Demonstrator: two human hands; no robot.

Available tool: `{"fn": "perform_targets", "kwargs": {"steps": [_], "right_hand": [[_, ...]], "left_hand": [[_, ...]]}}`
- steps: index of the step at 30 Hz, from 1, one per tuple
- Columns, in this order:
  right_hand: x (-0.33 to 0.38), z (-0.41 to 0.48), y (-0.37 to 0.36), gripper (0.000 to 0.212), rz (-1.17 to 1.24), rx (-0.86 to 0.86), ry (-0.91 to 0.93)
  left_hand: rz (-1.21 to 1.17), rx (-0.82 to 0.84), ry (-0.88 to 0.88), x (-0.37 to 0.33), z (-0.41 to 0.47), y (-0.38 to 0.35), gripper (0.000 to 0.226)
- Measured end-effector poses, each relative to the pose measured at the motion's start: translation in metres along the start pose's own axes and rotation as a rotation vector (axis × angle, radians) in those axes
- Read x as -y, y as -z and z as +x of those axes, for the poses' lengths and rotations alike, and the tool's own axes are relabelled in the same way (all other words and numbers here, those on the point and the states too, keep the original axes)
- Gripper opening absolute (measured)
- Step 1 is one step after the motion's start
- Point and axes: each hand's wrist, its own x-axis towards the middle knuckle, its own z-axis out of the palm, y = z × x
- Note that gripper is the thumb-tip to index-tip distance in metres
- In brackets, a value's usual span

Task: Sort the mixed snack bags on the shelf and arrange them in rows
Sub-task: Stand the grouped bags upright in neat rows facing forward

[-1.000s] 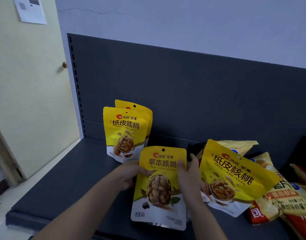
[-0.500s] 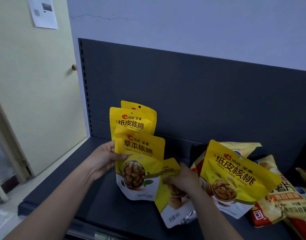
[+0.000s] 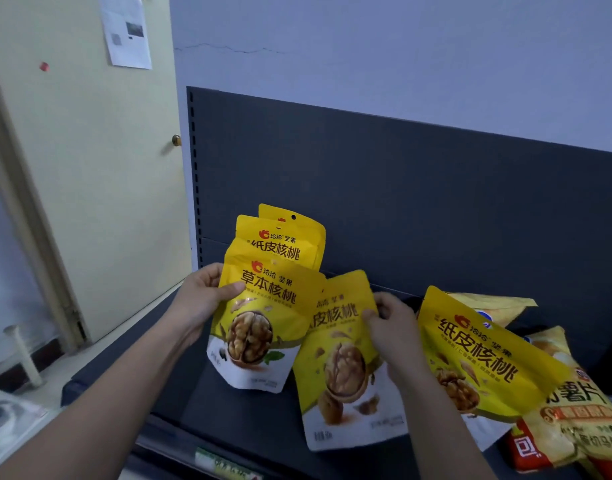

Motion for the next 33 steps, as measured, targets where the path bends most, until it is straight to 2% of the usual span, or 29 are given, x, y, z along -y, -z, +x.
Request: {"fn": "perform_targets", "kwargs": {"steps": [4,8,11,14,16,18,20,23,28,31,33], "right_hand": [[0.023,-0.014,0.000,0.019,0.064,-0.236,0.130],[0.036,-0.019,0.000,0.024,0.239,-0.478,0.203],[0.033,-0.013,-0.003,0.024,0.331,-0.591,0.235],[0.030,-0.011,-0.010,0.036,0.462,-0.644,0.186],[0.029,-0.012,-0.018,0.034,0.552,-0.643,0.162],[0.030,-0.014,-0.028,0.029,0.622,-0.590,0.124],[0.032,-0.018,-0.039,0.034,0.622,-0.516,0.107],[0.036,-0.022,-0.057,0.036,0.579,-0.402,0.093],[0.041,-0.026,-0.088,0.019,0.627,-0.221,0.043],[0.036,-0.027,-0.099,0.019,0.595,-0.192,0.013],[0.031,-0.025,-0.099,0.020,0.487,-0.223,0.046]], "left_hand": [[-0.028,-0.099,0.026,-0.001,0.010,0.003,0.013],[-0.135,-0.115,0.060,0.000,0.024,0.005,0.021],[-0.128,-0.098,0.062,0.000,0.030,0.000,0.015],[-0.016,-0.073,0.022,0.000,0.035,0.000,0.009],[0.132,-0.070,-0.044,-0.001,0.040,0.006,0.005],[0.316,-0.086,-0.121,-0.005,0.044,0.013,0.024],[0.438,-0.085,-0.175,-0.008,0.045,0.015,0.036],[0.471,-0.041,-0.188,-0.013,0.047,0.015,0.035],[0.510,0.018,-0.177,-0.019,0.049,0.016,0.023],[0.510,0.046,-0.157,-0.020,0.050,0.020,0.027],[0.505,0.052,-0.150,-0.021,0.050,0.022,0.029]]}}
